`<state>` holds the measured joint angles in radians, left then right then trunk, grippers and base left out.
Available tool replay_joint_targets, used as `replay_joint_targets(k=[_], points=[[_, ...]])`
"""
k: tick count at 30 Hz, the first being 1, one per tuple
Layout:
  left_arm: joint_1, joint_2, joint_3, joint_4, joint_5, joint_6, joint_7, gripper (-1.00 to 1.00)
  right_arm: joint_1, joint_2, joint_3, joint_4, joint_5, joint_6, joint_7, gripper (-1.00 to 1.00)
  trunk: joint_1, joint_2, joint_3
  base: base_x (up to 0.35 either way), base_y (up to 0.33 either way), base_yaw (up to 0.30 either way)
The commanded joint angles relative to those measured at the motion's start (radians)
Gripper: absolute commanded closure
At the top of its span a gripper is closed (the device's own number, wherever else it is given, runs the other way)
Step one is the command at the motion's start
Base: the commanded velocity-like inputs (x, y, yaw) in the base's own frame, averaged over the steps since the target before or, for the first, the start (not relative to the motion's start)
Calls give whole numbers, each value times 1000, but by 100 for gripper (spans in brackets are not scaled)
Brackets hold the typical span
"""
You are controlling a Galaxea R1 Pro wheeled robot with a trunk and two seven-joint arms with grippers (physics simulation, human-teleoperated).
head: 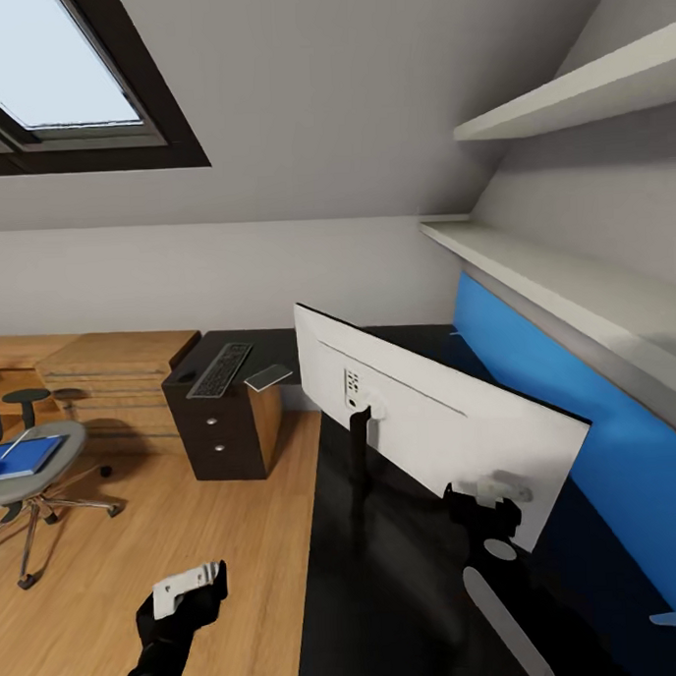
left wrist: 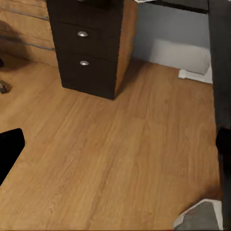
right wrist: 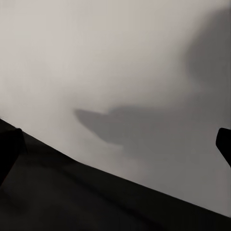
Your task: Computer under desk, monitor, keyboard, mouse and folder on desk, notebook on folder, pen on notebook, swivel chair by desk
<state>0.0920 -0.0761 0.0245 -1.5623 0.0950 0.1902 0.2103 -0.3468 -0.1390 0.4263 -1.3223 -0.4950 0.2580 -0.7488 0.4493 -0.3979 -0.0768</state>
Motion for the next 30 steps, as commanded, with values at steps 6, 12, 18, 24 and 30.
replay_joint_targets(k=[6,12,18,24,30], points=[[0,1,152,-48,140,14,-1,-100,-1,-1,5,50,-2,-24,-7,-100,1,-2,-2,0,0,0],[0,6,266,-53,198,66,-2,-100,-3,0,3,148,26,-92,23,-100,1,-2,-2,0,0,0],[0,46,285,-54,295,90,-2,-100,-5,-2,-4,193,32,-116,66,-100,1,-2,-2,0,0,0],[0,70,292,-53,327,108,-2,-100,-6,-2,-5,188,33,-159,67,-100,1,-2,-2,0,0,0],[0,100,317,-54,332,109,-2,-100,-6,2,2,174,33,-171,61,-100,1,-2,-2,0,0,0]])
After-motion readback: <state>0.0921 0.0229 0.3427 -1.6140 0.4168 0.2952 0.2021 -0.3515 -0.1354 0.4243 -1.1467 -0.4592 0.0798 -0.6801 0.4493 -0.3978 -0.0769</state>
